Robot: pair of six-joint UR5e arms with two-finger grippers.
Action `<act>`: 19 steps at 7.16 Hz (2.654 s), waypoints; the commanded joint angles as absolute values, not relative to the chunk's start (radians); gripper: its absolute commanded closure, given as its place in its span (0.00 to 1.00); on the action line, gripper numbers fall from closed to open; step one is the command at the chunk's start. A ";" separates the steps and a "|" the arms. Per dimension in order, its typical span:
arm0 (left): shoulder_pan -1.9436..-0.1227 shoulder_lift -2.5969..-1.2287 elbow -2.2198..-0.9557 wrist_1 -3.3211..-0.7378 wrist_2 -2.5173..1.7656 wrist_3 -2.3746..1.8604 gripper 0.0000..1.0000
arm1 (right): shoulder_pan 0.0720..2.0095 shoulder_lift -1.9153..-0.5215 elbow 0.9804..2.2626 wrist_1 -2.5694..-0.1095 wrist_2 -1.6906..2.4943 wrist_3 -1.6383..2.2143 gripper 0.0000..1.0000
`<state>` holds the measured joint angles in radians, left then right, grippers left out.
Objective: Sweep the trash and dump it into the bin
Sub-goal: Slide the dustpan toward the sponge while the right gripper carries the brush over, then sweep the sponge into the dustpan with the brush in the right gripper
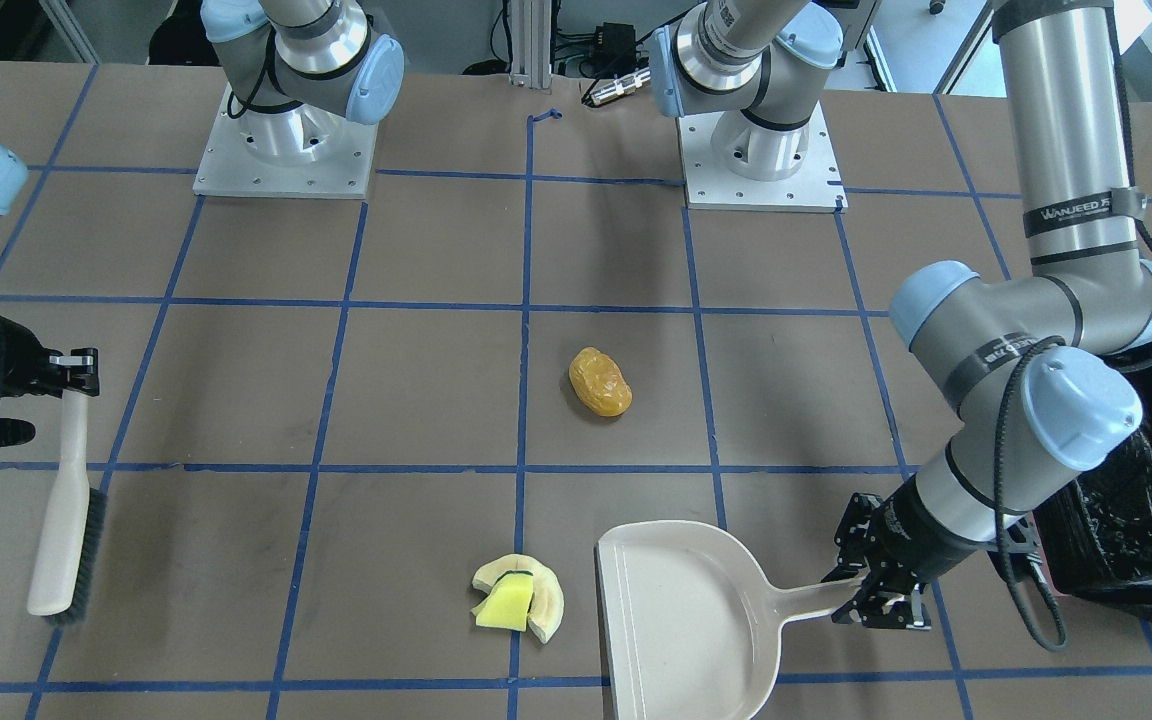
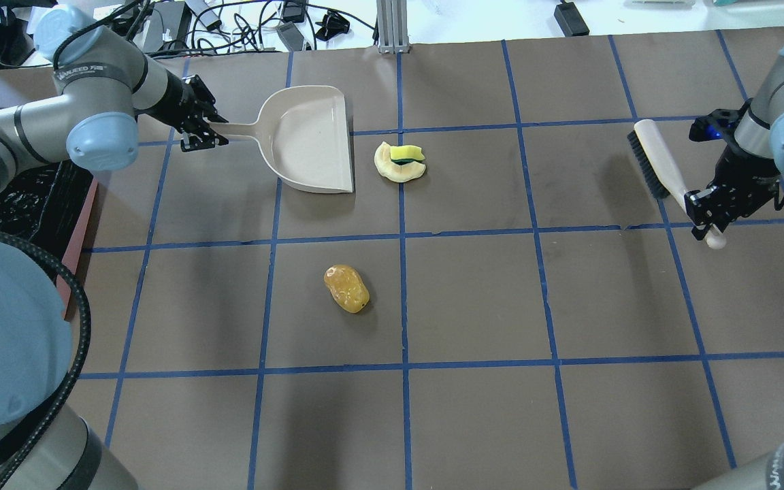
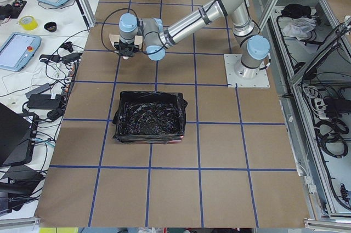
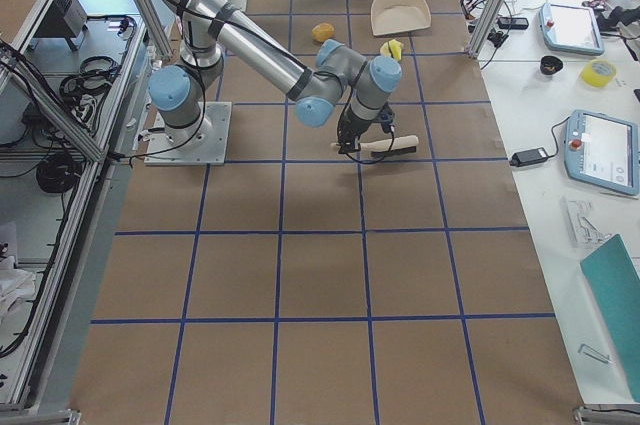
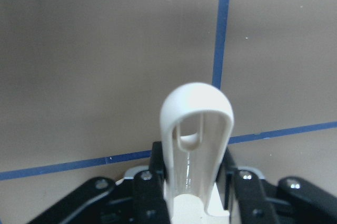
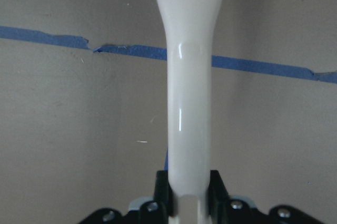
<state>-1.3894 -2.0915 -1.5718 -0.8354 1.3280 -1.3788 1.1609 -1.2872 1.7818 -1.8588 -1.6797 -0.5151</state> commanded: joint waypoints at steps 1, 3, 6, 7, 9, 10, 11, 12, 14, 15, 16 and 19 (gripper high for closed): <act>-1.483 -2.076 -1.571 -0.868 1.469 -1.370 1.00 | 1.311 -1.334 1.766 -1.826 -1.638 -0.223 1.00; -1.480 -2.074 -1.560 -0.980 1.518 -1.277 1.00 | 1.528 -1.319 1.766 -1.793 -1.618 -0.026 1.00; -1.480 -2.108 -1.530 -0.971 1.525 -1.287 1.00 | 1.731 -1.134 1.670 -1.836 -1.541 0.067 1.00; -1.480 -2.120 -1.517 -0.969 1.525 -1.310 1.00 | 1.808 -1.058 1.587 -1.842 -1.517 0.087 1.00; -1.480 -2.132 -1.506 -0.969 1.525 -1.327 1.00 | 1.928 -0.984 1.438 -1.842 -1.420 0.151 1.00; -1.480 -2.134 -1.502 -0.969 1.523 -1.341 1.00 | 1.968 -0.980 1.401 -1.847 -1.338 0.170 1.00; -1.480 -2.135 -1.502 -0.969 1.522 -1.341 1.00 | 2.005 -0.985 1.366 -1.855 -1.288 0.190 1.00; -1.480 -2.135 -1.502 -0.969 1.519 -1.342 1.00 | 2.006 -0.980 1.359 -1.855 -1.295 0.183 1.00; -1.477 -2.114 -1.503 -0.973 1.520 -1.259 1.00 | 1.935 -1.091 1.373 -1.649 -1.409 0.181 1.00; -1.465 -2.097 -1.518 -0.980 1.520 -1.203 1.00 | 1.912 -1.157 1.396 -1.529 -1.414 0.198 1.00; -1.427 -2.089 -1.526 -0.991 1.516 -1.162 1.00 | 1.913 -1.226 1.443 -1.435 -1.413 0.246 1.00; -1.345 -2.002 -1.670 -1.028 1.528 -1.063 1.00 | 1.914 -1.429 1.752 -1.498 -1.255 0.563 1.00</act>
<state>-1.3687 -2.0434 -1.6009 -1.0185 1.5196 -1.0803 1.9148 -1.3437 1.6242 -1.4542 -1.3206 0.4359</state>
